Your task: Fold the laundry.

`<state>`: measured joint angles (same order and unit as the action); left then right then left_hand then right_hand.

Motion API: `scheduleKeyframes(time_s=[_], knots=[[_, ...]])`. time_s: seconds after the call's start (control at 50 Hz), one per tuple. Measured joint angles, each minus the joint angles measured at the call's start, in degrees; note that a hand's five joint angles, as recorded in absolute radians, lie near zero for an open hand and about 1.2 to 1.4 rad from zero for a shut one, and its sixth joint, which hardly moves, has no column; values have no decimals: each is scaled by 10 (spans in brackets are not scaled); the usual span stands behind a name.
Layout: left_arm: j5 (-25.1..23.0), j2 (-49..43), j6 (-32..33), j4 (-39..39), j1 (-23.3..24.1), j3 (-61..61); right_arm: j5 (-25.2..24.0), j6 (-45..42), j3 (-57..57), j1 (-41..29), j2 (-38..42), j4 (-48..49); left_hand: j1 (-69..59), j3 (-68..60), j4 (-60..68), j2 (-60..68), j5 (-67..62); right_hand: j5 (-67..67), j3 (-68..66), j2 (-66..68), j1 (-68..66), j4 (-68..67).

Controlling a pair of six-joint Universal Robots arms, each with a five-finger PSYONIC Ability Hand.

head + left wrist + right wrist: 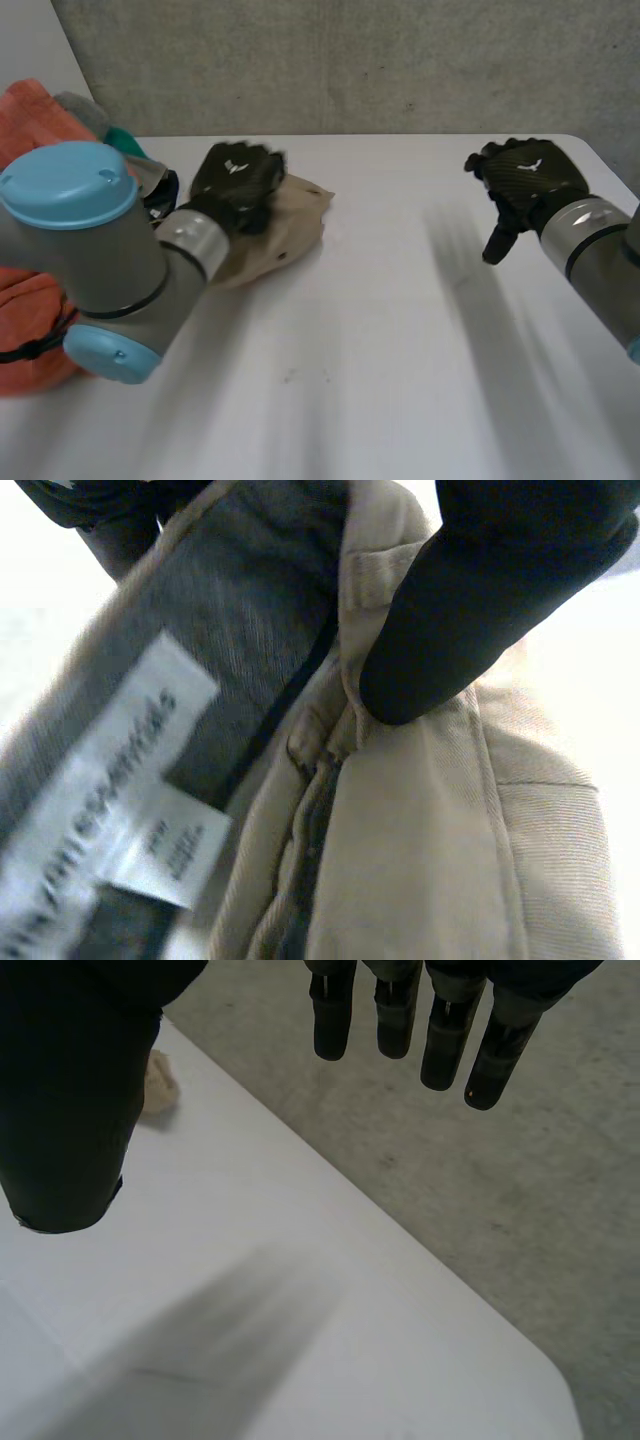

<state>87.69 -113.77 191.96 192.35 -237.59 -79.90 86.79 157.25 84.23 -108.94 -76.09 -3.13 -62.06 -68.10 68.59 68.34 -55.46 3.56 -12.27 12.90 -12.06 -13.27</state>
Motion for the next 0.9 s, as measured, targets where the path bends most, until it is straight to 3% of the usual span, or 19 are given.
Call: scheduleKeyframes(time_s=[0.14, 0.26, 0.28, 0.3, 0.32, 0.4, 0.42, 0.58, 0.66, 0.78, 0.9], knots=[[1, -29, -101, 34, 85, 49, 0, 1, -8, 36, -8, -1, 0, -4, 0, 4, 0, 0, 0, 0, 0, 0], [0, -76, -118, 49, 125, 54, 0, 1, -11, 42, -10, -1, 18, 42, -48, -43, 15, 0, 0, 0, 0, 0], [-3, -91, -119, 51, 138, 50, 0, 0, -12, 43, -10, -1, 247, 247, -256, -251, 217, 0, 0, 0, 0, 0], [-4, -94, -119, 50, 141, 48, 0, 0, -12, 42, -10, -1, 347, 354, -353, -361, 315, 0, 0, 0, 0, 0], [-5, -95, -118, 50, 144, 45, -1, 0, -12, 42, -9, -1, 400, 412, -412, -419, 375, 0, 0, 0, 0, 0], [-10, -70, -114, 46, 144, 28, -1, -6, -12, 39, -6, -2, 400, 412, -412, -419, 375, 0, 0, 0, 0, 0], [-11, -62, -114, 46, 143, 24, -1, -10, -12, 38, -5, -2, 494, 545, -555, -551, 526, 0, 0, 0, 0, 0], [-19, 86, -85, 44, 27, -44, -1, -77, 1, 29, -12, -7, 494, 545, -555, -551, 526, 0, 0, 0, 0, 0], [-54, 112, -41, 42, -53, -72, 1, -131, 28, 1, -39, -11, 494, 545, -555, -551, 526, 0, 0, 0, 0, 0], [-153, 55, 58, 26, -154, -92, 18, -167, 71, -83, -66, -13, 494, 545, -555, -551, 526, 0, 0, 0, 0, 0], [-214, -61, 166, -1, -197, -70, 74, -100, 92, -167, -31, -7, 477, 536, -543, -537, 508, 0, 0, 0, 0, 0]])
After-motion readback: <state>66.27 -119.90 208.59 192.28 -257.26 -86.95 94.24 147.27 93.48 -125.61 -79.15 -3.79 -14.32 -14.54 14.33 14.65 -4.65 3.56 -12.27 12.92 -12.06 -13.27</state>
